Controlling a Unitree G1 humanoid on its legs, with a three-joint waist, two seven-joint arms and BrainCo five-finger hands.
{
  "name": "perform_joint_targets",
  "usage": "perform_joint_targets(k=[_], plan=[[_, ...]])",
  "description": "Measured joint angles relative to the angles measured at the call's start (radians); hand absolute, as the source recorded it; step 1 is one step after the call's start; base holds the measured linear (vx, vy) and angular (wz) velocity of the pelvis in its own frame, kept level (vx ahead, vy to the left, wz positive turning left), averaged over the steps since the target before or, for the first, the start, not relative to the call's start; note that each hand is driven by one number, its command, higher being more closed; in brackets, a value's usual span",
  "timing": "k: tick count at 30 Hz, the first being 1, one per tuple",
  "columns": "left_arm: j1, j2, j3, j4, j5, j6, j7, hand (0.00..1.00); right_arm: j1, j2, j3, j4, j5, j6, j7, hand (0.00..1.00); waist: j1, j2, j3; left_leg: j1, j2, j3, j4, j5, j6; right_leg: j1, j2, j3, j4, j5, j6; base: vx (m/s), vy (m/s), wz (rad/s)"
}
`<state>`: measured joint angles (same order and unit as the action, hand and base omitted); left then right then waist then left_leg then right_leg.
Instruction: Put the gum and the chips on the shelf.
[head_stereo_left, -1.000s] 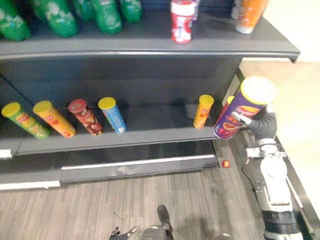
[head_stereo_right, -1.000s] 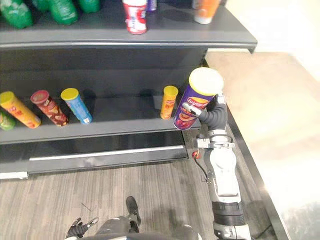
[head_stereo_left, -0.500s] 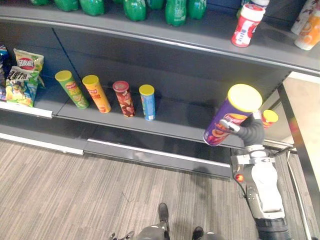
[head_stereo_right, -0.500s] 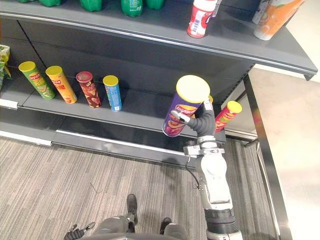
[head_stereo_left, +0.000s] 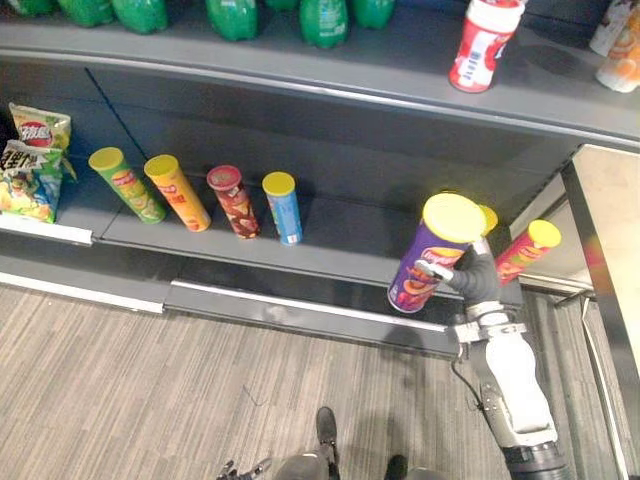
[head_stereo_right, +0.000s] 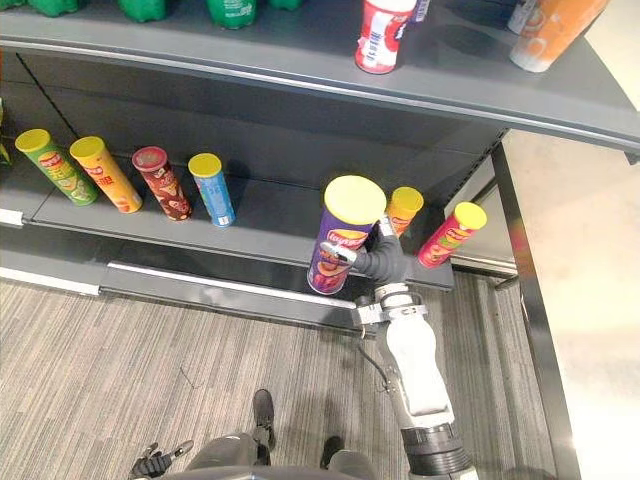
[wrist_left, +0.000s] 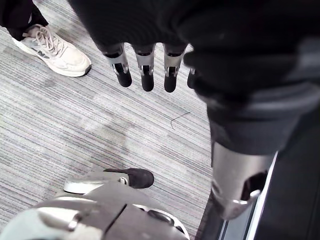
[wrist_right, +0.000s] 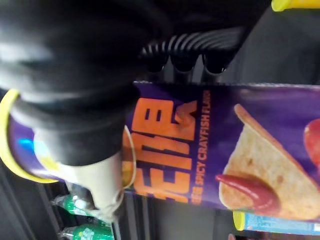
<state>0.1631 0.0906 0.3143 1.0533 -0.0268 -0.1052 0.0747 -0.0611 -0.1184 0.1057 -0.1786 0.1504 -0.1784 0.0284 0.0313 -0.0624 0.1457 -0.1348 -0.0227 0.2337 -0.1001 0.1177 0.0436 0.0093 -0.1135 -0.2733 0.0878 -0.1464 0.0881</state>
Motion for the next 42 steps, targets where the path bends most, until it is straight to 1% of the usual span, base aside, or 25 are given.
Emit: perform_joint_targets(k=[4, 6, 9, 10, 12, 16, 20, 21, 23, 25, 27, 28, 30, 33, 34, 36, 37, 40, 42], plan=[[0.0, 0.0, -0.029, 0.001, 0.0, -0.001, 0.006, 0.0, -0.06, 0.0, 0.032, 0.033, -0.066, 0.0, -0.038, 1.0, 0.0, 0.016, -0.006, -0.001, 0.014, 0.003, -0.003, 0.004, -0.006, -0.006, 0.012, 0.007, -0.001, 0.002, -0.008, -0.01, -0.042, -0.08], [-0.001, 0.0, -0.042, 0.0, 0.0, -0.001, 0.008, 0.0, -0.095, 0.0, 0.051, 0.058, -0.08, 0.0, -0.057, 1.0, 0.001, 0.02, -0.004, -0.005, 0.019, 0.001, -0.003, 0.007, -0.01, -0.009, 0.017, 0.006, -0.002, 0.0, -0.011, -0.06, -0.031, 0.0], [-0.002, -0.002, -0.046, 0.0, 0.0, -0.001, 0.01, 0.0, -0.131, 0.001, 0.084, 0.079, -0.105, 0.0, -0.075, 1.0, 0.004, 0.036, -0.006, -0.022, 0.028, -0.001, -0.003, 0.01, -0.017, -0.03, 0.025, 0.004, 0.001, 0.002, -0.018, -0.06, -0.016, 0.01], [-0.002, -0.005, -0.053, 0.0, 0.0, -0.001, 0.016, 0.0, -0.149, 0.001, 0.112, 0.081, -0.114, 0.0, -0.08, 1.0, 0.008, 0.045, -0.003, -0.034, 0.033, -0.001, -0.003, 0.015, -0.019, -0.041, 0.029, 0.004, 0.001, 0.003, -0.02, -0.04, -0.012, 0.0], [-0.004, -0.008, -0.055, 0.0, -0.001, -0.001, 0.023, 0.0, -0.173, 0.008, 0.133, 0.099, -0.128, 0.0, -0.088, 1.0, 0.014, 0.054, 0.002, -0.038, 0.036, -0.001, -0.003, 0.02, -0.02, -0.043, 0.032, 0.002, 0.001, 0.005, -0.022, 0.0, -0.007, 0.02], [-0.013, -0.008, -0.083, -0.005, -0.001, -0.001, 0.034, 0.0, -0.252, 0.02, 0.151, 0.16, -0.155, 0.004, -0.11, 1.0, 0.034, 0.066, 0.01, -0.053, 0.039, -0.004, -0.003, 0.025, -0.025, -0.06, 0.034, -0.001, 0.005, 0.006, -0.023, 0.0, -0.003, 0.01], [-0.031, -0.009, -0.122, -0.039, -0.004, -0.003, 0.039, 0.0, -0.391, 0.024, 0.157, 0.238, -0.192, 0.005, -0.146, 1.0, 0.058, 0.086, 0.048, -0.093, 0.043, -0.019, -0.002, 0.039, -0.022, -0.095, 0.04, -0.012, 0.011, 0.014, -0.026, 0.02, -0.011, 0.06], [-0.043, -0.011, -0.131, -0.04, -0.01, -0.004, 0.039, 0.0, -0.421, 0.027, 0.156, 0.261, -0.192, 0.005, -0.155, 1.0, 0.059, 0.093, 0.06, -0.099, 0.042, -0.027, 0.001, 0.044, -0.02, -0.097, 0.041, -0.024, 0.018, 0.015, -0.026, 0.06, -0.03, 0.22], [-0.053, -0.009, -0.151, -0.06, -0.011, -0.006, 0.041, 0.0, -0.499, 0.047, 0.145, 0.32, -0.196, 0.009, -0.163, 1.0, 0.066, 0.097, 0.088, -0.111, 0.045, -0.029, 0.004, 0.057, -0.021, -0.115, 0.041, -0.028, 0.033, 0.013, -0.027, 0.04, -0.027, 0.11], [-0.066, -0.012, -0.17, -0.088, -0.011, -0.017, 0.042, 0.0, -0.577, 0.051, 0.123, 0.357, -0.227, 0.023, -0.196, 1.0, 0.085, 0.112, 0.12, -0.133, 0.047, -0.034, 0.004, 0.061, -0.02, -0.141, 0.042, -0.034, 0.047, 0.011, -0.03, 0.01, -0.031, 0.04], [-0.075, -0.013, -0.191, -0.108, -0.013, -0.019, 0.044, 0.0, -0.625, 0.049, 0.094, 0.388, -0.233, 0.028, -0.215, 1.0, 0.09, 0.126, 0.134, -0.154, 0.046, -0.05, 0.004, 0.064, -0.021, -0.162, 0.04, -0.048, 0.063, 0.006, -0.035, 0.02, -0.02, 0.18], [-0.086, -0.012, -0.202, -0.118, -0.024, -0.021, 0.046, 0.0, -0.658, 0.048, 0.071, 0.407, -0.235, 0.039, -0.234, 1.0, 0.095, 0.13, 0.145, -0.164, 0.045, -0.054, 0.004, 0.068, -0.021, -0.176, 0.037, -0.054, 0.081, -0.003, -0.036, 0.02, -0.018, 0.18], [-0.1, -0.01, -0.213, -0.137, -0.049, -0.025, 0.048, 0.0, -0.705, 0.045, 0.029, 0.434, -0.242, 0.043, -0.259, 1.0, 0.109, 0.131, 0.175, -0.168, 0.042, -0.059, 0.004, 0.073, -0.025, -0.197, 0.028, -0.059, 0.123, -0.024, -0.037, 0.02, -0.038, 0.14], [-0.103, -0.004, -0.24, -0.161, -0.055, -0.045, 0.049, 0.0, -0.755, 0.037, -0.02, 0.442, -0.26, 0.044, -0.298, 1.0, 0.11, 0.138, 0.202, -0.198, 0.035, -0.084, 0.004, 0.085, -0.03, -0.242, 0.011, -0.085, 0.185, -0.056, -0.041, 0.02, -0.045, 0.24], [-0.103, -0.004, -0.243, -0.171, -0.078, -0.047, 0.049, 0.0, -0.777, 0.036, -0.031, 0.449, -0.26, 0.044, -0.312, 1.0, 0.113, 0.14, 0.217, -0.206, 0.033, -0.086, 0.004, 0.088, -0.03, -0.256, 0.006, -0.087, 0.208, -0.067, -0.041, 0.03, -0.049, 0.18], [-0.105, -0.002, -0.254, -0.178, -0.087, -0.049, 0.05, 0.0, -0.806, 0.034, -0.037, 0.468, -0.262, 0.045, -0.328, 1.0, 0.112, 0.145, 0.228, -0.217, 0.03, -0.093, 0.004, 0.093, -0.029, -0.277, -0.002, -0.093, 0.236, -0.081, -0.045, 0.02, -0.058, 0.16], [-0.115, 0.002, -0.272, -0.179, -0.087, -0.05, 0.051, 0.0, -0.821, 0.02, -0.043, 0.474, -0.269, 0.047, -0.342, 1.0, 0.113, 0.154, 0.236, -0.23, 0.024, -0.106, 0.004, 0.099, -0.032, -0.297, -0.012, -0.104, 0.266, -0.098, -0.045, 0.02, -0.064, 0.23], [-0.125, 0.002, -0.281, -0.197, -0.088, -0.06, 0.051, 0.0, -0.859, 0.007, -0.053, 0.491, -0.272, 0.049, -0.356, 1.0, 0.116, 0.158, 0.262, -0.244, 0.018, -0.11, 0.005, 0.105, -0.032, -0.33, -0.028, -0.108, 0.32, -0.125, -0.052, 0.01, -0.084, 0.13], [-0.132, 0.003, -0.287, -0.198, -0.089, -0.06, 0.052, 0.0, -0.884, 0.007, -0.059, 0.506, -0.284, 0.051, -0.376, 1.0, 0.117, 0.162, 0.266, -0.26, 0.019, -0.111, 0.005, 0.111, -0.033, -0.355, -0.031, -0.108, 0.337, -0.132, -0.057, 0.0, -0.084, 0.02]])
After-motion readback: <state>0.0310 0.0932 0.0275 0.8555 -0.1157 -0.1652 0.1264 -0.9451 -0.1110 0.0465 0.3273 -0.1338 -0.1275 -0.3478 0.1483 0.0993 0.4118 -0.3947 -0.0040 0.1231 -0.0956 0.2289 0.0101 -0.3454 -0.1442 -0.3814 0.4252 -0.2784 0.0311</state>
